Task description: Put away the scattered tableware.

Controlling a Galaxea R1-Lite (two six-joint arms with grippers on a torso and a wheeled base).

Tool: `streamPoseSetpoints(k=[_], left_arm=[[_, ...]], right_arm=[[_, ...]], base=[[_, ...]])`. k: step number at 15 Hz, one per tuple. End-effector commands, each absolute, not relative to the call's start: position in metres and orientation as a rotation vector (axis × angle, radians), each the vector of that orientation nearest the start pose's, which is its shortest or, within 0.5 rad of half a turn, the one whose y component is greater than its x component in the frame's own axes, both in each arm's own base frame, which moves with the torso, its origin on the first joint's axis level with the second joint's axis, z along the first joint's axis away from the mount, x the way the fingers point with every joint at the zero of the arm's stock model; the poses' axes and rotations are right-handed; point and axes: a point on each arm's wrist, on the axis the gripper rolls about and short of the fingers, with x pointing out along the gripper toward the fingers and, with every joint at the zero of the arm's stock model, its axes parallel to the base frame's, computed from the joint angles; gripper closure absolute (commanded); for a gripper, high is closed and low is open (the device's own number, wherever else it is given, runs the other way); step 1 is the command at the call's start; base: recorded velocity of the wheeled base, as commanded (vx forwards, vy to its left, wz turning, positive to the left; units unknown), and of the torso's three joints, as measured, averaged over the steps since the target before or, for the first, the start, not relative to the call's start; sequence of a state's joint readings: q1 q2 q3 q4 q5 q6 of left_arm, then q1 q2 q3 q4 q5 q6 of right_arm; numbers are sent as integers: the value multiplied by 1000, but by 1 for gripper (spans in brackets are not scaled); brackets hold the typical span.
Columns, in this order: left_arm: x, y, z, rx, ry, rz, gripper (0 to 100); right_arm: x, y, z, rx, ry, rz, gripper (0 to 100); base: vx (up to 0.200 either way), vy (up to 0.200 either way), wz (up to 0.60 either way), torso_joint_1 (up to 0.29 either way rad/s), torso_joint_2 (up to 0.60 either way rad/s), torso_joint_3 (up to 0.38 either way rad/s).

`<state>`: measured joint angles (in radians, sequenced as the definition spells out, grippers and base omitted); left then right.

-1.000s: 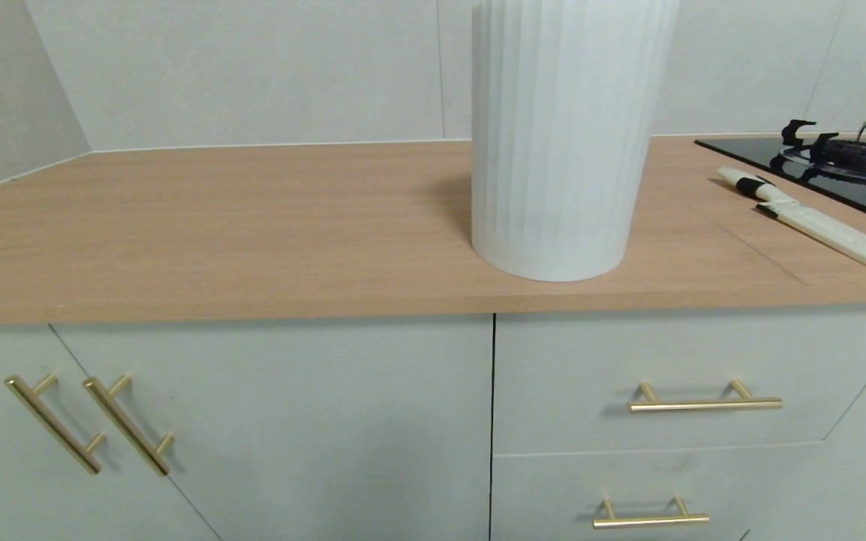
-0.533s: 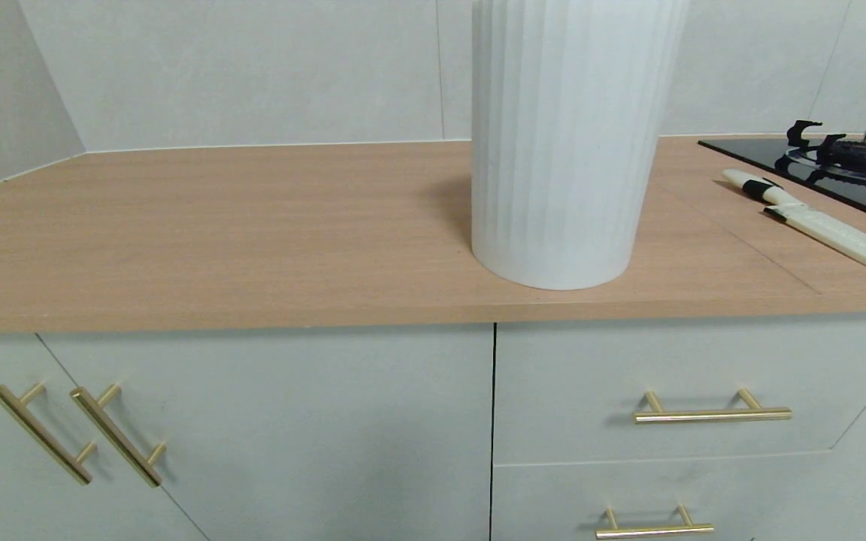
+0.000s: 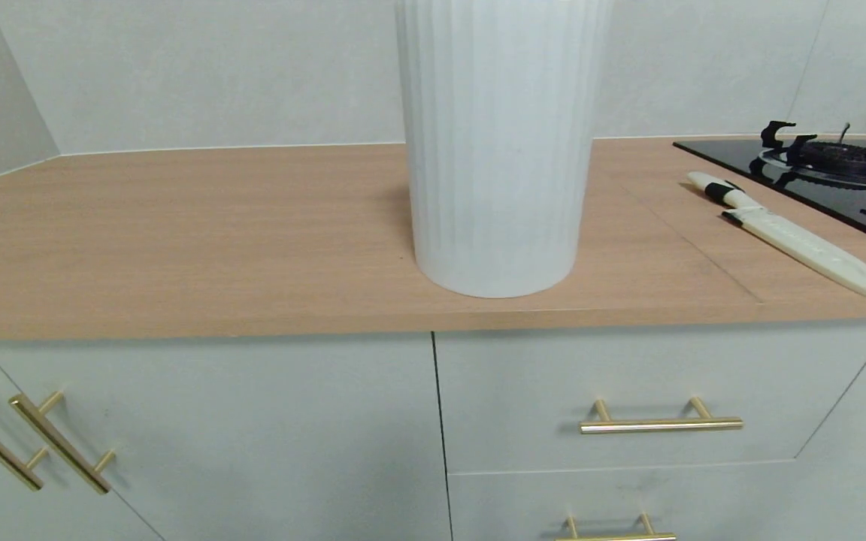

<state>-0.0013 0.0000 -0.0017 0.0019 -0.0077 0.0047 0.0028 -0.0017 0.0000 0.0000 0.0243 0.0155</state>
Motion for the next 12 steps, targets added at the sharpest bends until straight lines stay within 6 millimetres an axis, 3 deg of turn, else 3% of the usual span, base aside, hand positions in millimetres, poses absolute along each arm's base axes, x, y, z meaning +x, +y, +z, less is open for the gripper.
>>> streamPoseSetpoints(k=[1, 12], left_arm=[[-23, 0, 76, 5, 2, -9, 0], [-23, 0, 76, 3, 2, -9, 0]], right_arm=[[-23, 0, 75, 15, 0, 28, 0], [-23, 0, 75, 14, 0, 28, 0]], base=[[0, 0, 0, 0, 0, 0], [0, 0, 0, 0, 0, 0]])
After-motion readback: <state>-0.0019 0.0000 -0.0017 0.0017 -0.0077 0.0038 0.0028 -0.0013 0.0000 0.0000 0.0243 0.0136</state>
